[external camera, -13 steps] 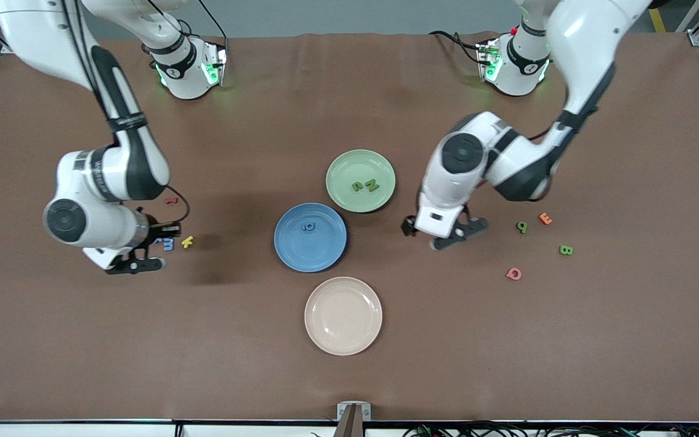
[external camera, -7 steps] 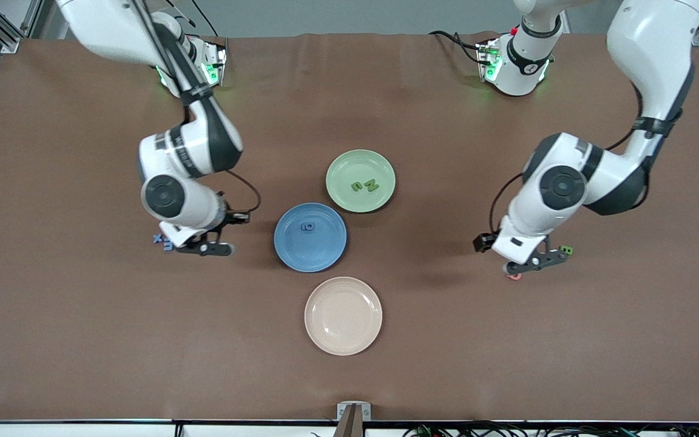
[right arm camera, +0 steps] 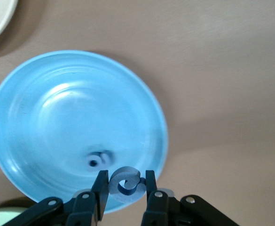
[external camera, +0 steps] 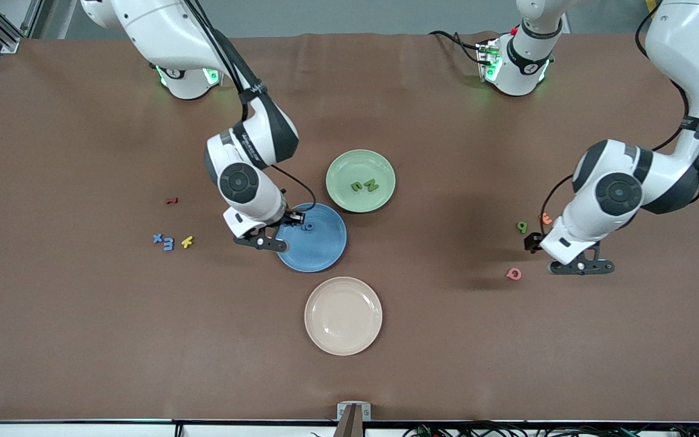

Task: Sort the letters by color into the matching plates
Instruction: 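Move the right gripper's 'c' to the blue plate while the left gripper returns, then release 'c' with the right gripper while the left gripper grasps green B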

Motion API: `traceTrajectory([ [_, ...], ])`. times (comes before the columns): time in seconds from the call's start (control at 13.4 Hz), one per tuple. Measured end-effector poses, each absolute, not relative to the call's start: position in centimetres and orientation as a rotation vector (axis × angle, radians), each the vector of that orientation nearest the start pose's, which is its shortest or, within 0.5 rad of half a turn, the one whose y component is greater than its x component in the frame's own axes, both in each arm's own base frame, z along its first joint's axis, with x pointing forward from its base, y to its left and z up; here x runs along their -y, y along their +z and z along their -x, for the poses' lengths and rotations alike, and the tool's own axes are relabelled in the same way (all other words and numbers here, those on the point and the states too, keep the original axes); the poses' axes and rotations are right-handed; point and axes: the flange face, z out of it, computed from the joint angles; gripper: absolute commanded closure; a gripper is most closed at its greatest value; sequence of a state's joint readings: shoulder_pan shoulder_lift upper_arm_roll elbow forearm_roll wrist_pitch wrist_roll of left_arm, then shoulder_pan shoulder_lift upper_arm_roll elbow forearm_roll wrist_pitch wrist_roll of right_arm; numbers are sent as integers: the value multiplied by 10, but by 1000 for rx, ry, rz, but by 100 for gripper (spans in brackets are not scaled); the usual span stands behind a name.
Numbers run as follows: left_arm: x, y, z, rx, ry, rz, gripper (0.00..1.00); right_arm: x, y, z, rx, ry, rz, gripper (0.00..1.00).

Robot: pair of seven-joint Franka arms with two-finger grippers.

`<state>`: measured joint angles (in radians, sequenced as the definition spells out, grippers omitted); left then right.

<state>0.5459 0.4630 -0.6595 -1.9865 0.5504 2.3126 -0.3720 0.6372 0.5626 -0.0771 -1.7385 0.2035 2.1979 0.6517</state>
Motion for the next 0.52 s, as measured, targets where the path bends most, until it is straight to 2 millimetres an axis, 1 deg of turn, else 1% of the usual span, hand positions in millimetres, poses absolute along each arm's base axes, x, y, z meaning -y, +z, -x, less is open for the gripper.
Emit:
traceTrajectory([
  [0.07, 24, 264, -602, -138, -63, 3037, 4, -370, 242, -551, -341, 231, 3068, 84],
  [0.15, 8, 257, -600, -160, -71, 3047, 5, -383, 239, -552, -364, 223, 3064, 84],
  [0.22, -3, 250, -598, -185, -76, 3042, 5, -395, 235, -552, -383, 216, 3062, 84],
  [0.3, -11, 244, -597, -213, -85, 3027, 8, -404, 230, -551, -392, 215, 3064, 84],
  [0.37, -19, 236, -596, -243, -101, 3013, 8, -409, 224, -551, -396, 218, 3067, 84],
  [0.52, -42, 216, -591, -256, -117, 3015, 10, -413, 216, -552, -396, 220, 3071, 84],
])
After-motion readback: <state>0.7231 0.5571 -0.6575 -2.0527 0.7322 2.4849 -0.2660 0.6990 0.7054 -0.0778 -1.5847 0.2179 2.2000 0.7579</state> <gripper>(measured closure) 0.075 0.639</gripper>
